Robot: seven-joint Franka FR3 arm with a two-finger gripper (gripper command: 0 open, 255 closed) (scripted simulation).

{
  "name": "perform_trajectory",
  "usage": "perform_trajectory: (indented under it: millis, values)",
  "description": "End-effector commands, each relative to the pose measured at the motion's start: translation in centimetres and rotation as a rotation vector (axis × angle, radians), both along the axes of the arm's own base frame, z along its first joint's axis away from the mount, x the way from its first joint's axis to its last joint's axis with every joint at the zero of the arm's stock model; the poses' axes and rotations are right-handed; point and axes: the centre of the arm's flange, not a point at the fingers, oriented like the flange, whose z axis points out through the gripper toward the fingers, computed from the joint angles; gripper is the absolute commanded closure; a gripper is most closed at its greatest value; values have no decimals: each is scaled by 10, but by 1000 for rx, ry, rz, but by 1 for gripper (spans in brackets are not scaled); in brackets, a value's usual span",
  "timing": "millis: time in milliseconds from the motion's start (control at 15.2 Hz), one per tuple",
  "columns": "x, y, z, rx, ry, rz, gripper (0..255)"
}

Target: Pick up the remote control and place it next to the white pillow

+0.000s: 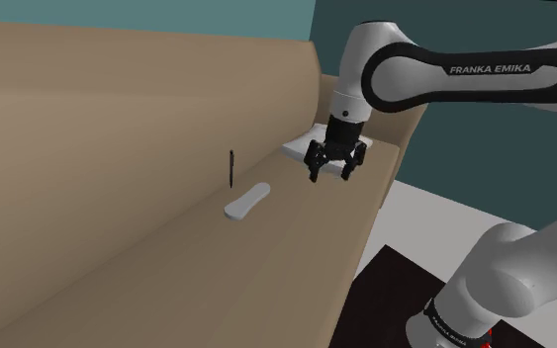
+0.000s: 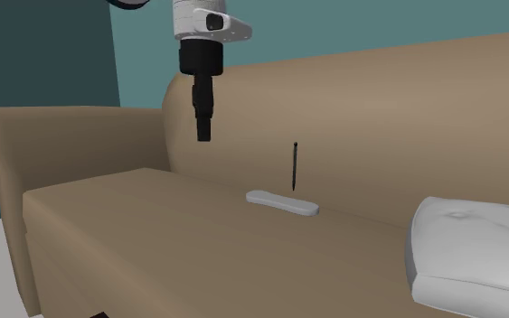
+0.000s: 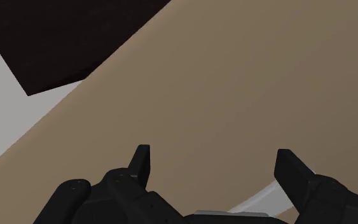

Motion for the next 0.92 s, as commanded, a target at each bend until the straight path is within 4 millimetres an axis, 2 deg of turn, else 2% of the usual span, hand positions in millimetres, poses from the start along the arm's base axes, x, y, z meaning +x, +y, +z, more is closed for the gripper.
perform_trajectory:
  millis: [0,462,858]
  values:
    - [21,13,-16,-1,-1,-74,0]
    - [93,42,-65,-12,-3,-317,0]
    - [159,52,-107,-21,-4,-525,0]
